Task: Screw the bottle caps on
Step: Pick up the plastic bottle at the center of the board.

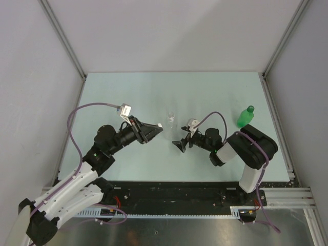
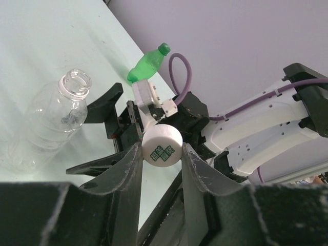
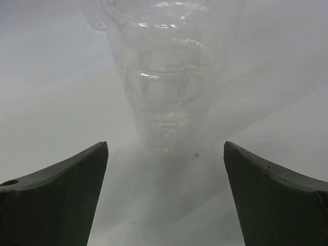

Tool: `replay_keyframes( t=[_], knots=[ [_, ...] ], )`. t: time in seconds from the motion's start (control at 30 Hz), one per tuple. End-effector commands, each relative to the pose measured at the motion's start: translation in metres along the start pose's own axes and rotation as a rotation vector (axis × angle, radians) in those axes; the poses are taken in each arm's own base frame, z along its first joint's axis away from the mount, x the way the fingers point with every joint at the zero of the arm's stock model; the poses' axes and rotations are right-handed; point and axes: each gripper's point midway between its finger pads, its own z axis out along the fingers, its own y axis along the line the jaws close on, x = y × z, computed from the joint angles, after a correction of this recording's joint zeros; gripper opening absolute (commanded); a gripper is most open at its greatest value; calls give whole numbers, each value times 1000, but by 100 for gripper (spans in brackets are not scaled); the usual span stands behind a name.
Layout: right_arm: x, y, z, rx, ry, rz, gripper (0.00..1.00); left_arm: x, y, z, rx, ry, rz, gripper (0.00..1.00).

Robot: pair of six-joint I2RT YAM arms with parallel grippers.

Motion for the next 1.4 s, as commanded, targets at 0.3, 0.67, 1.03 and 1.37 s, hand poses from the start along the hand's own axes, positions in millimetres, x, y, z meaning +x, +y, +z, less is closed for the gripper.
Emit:
replay_keyframes(
  t=[0.3, 0.67, 1.03, 1.37],
  knots=[
    [-75, -15, 41, -39, -311, -168, 99, -18, -3, 0, -14, -49, 44, 23],
    [-69, -21, 58, -53, -311, -205, 96, -17, -2, -1, -24, -50, 53, 23],
    [-70, -14, 64, -107, -322, -232, 89, -15, 4, -1, -45, -48, 51, 23],
    [-73, -6, 60, -170, -326, -208, 55, -20, 5, 0, -60, -58, 63, 23]
  ],
)
